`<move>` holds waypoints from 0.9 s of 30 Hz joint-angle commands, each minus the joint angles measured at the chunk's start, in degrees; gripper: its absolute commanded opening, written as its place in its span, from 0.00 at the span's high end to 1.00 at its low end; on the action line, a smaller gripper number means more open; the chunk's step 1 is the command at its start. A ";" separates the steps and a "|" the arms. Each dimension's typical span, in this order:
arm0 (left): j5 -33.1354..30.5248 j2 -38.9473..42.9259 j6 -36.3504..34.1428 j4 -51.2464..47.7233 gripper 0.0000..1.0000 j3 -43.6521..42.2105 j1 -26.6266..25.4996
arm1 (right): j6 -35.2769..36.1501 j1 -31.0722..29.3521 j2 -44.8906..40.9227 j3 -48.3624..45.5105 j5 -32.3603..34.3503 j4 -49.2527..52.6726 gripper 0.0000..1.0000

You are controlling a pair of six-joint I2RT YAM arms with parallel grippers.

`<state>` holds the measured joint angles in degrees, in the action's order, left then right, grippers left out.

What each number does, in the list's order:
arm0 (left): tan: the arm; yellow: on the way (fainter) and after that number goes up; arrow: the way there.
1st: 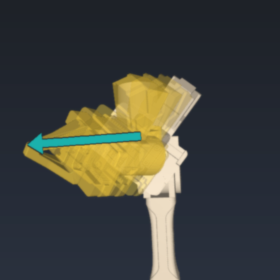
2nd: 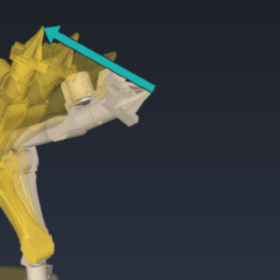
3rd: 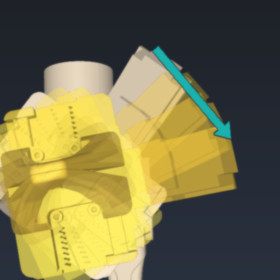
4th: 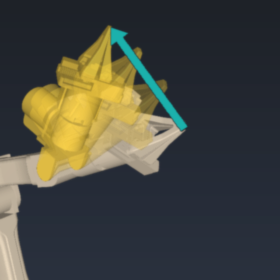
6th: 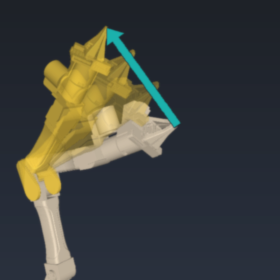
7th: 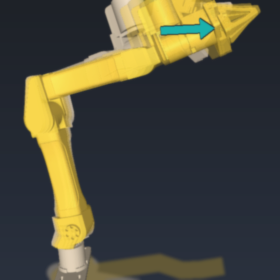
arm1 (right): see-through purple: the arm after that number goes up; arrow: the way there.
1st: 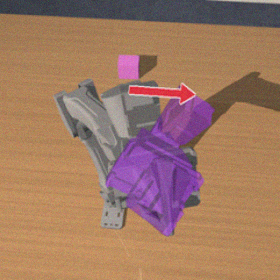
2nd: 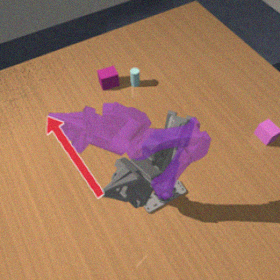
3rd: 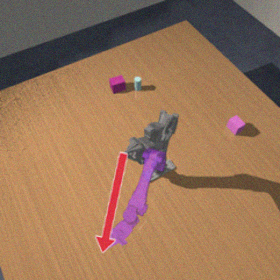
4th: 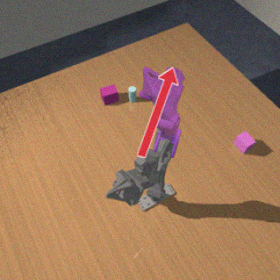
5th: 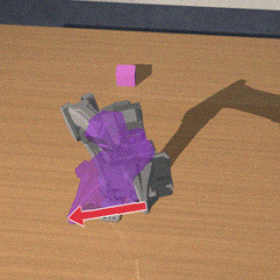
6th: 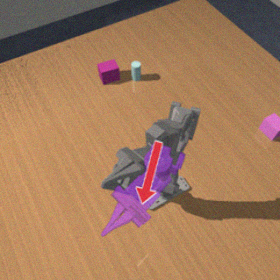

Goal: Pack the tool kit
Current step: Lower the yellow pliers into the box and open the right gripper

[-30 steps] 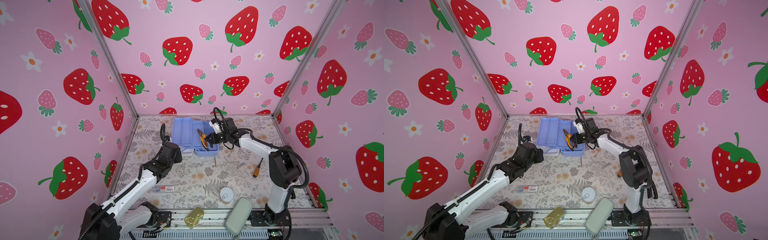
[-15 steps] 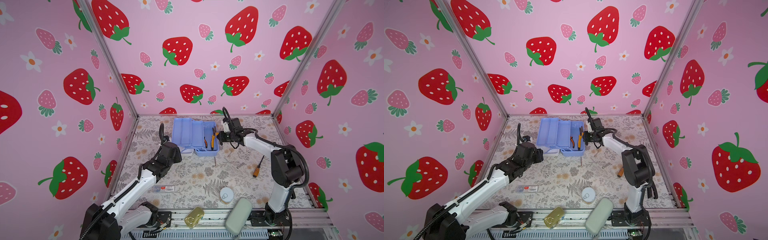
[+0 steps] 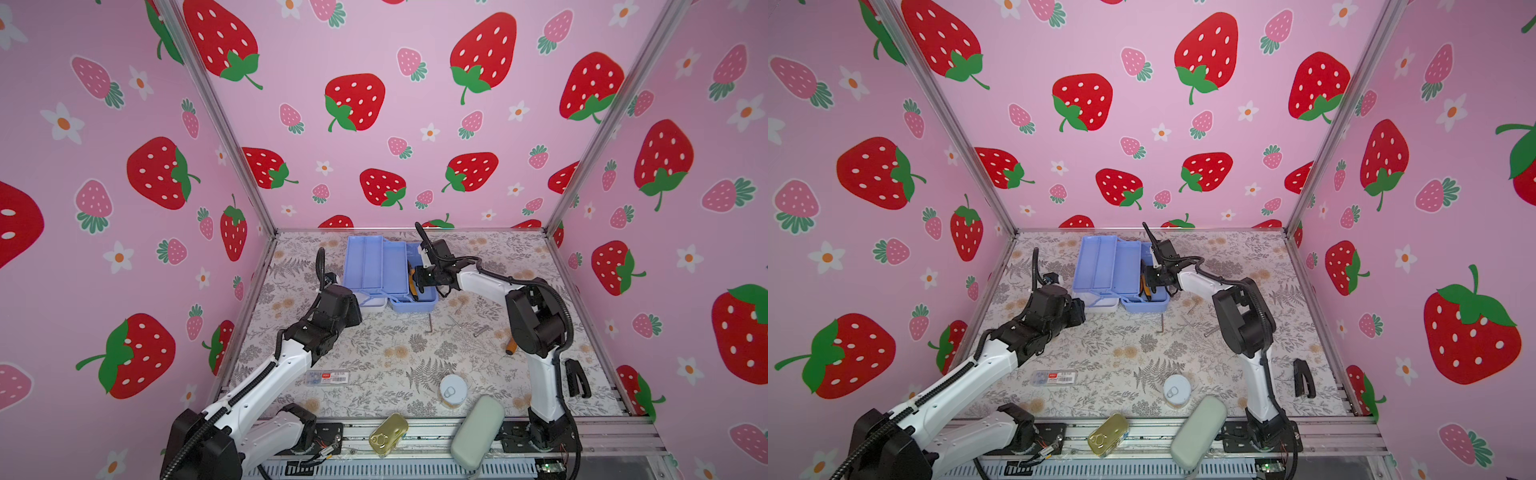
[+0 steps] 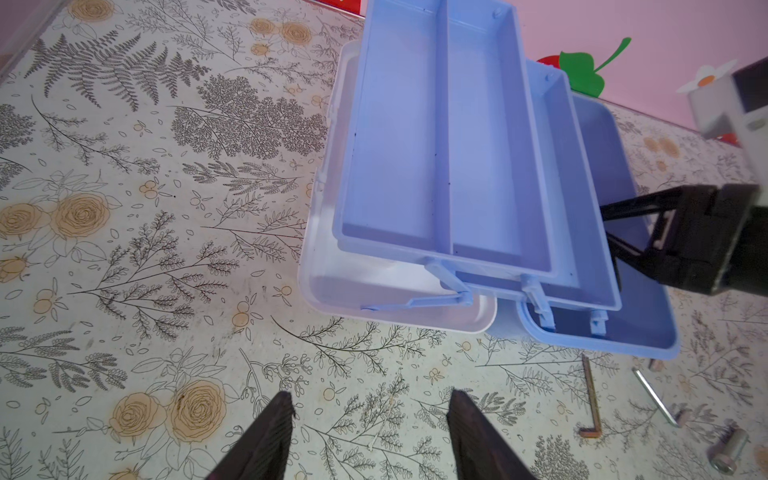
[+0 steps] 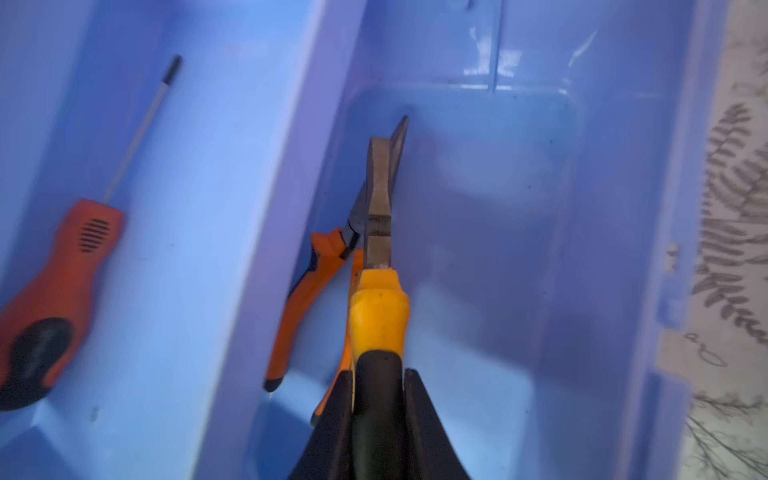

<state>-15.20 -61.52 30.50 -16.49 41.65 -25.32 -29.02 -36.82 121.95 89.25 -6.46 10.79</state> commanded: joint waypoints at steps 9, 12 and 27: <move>0.75 -0.43 1.32 1.81 0.38 -1.11 0.89 | -2.10 0.34 0.57 -0.51 2.78 -3.08 0.56; 0.35 -1.43 0.94 1.28 0.38 -0.43 0.98 | -0.96 0.34 -1.71 -0.75 3.91 -3.85 0.53; 2.62 -7.26 5.01 -1.53 0.42 6.82 0.34 | 5.91 1.16 -25.32 -20.54 10.73 -20.27 0.47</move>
<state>-12.86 -67.99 32.84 -16.91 45.41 -24.62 -25.76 -36.12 99.72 72.40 2.00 -4.69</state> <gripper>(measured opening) 0.581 0.543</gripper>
